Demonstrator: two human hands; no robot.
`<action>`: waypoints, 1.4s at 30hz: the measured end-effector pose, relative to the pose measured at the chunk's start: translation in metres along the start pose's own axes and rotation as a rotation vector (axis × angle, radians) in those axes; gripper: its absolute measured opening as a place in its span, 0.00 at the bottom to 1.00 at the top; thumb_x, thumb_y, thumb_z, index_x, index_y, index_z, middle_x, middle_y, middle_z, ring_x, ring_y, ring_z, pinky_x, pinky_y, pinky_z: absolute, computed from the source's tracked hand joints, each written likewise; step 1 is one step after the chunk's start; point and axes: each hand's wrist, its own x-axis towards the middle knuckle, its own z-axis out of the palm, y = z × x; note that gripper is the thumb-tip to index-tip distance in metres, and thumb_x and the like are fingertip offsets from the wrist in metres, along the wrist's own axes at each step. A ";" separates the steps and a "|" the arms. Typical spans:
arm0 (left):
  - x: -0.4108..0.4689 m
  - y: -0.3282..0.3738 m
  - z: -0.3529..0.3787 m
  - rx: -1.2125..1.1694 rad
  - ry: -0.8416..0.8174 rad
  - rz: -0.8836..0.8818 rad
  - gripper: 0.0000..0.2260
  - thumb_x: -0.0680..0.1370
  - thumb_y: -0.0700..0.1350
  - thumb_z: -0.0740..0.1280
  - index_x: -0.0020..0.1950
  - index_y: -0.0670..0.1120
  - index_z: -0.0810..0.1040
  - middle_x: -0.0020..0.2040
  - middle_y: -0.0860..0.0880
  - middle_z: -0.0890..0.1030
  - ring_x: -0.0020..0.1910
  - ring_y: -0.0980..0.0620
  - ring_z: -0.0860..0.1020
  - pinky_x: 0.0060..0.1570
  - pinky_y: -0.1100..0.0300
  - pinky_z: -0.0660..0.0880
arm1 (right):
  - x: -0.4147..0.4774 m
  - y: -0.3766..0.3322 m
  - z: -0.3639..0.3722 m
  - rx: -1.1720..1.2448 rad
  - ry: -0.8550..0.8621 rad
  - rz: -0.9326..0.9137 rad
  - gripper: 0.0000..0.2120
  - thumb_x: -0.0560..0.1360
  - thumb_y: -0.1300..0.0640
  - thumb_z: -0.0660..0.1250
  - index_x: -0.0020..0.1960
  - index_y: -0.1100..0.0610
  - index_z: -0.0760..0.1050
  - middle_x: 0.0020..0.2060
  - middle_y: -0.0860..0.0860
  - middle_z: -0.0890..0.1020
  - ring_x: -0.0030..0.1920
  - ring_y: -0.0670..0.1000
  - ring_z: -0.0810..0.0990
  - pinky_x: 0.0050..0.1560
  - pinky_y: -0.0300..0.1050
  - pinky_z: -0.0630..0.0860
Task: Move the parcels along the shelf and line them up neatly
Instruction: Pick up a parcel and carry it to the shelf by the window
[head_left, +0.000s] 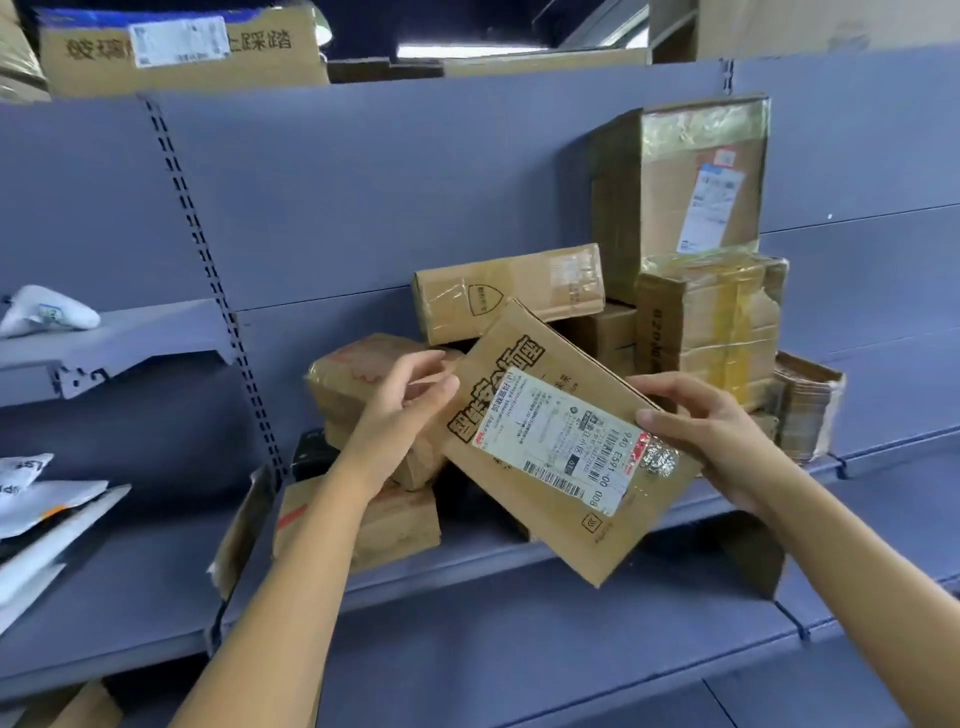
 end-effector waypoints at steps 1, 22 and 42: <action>0.002 0.006 0.009 0.022 -0.056 -0.013 0.34 0.66 0.66 0.68 0.69 0.55 0.68 0.66 0.57 0.72 0.65 0.61 0.70 0.59 0.65 0.67 | 0.002 -0.012 -0.014 -0.069 -0.076 0.020 0.14 0.71 0.65 0.70 0.53 0.52 0.80 0.53 0.58 0.83 0.45 0.52 0.84 0.42 0.41 0.82; -0.028 0.047 0.243 -0.752 0.260 -0.110 0.18 0.74 0.56 0.69 0.62 0.53 0.76 0.59 0.49 0.81 0.59 0.48 0.79 0.58 0.44 0.74 | -0.057 0.034 -0.107 0.376 0.040 -0.111 0.37 0.71 0.55 0.72 0.74 0.39 0.58 0.63 0.49 0.79 0.62 0.55 0.79 0.58 0.58 0.78; 0.030 0.081 0.480 -0.324 -0.184 -0.154 0.11 0.80 0.41 0.58 0.41 0.47 0.76 0.38 0.49 0.78 0.35 0.53 0.76 0.37 0.63 0.73 | -0.171 0.029 -0.344 0.176 0.622 -0.161 0.27 0.75 0.59 0.64 0.70 0.40 0.67 0.57 0.53 0.83 0.55 0.55 0.83 0.45 0.52 0.83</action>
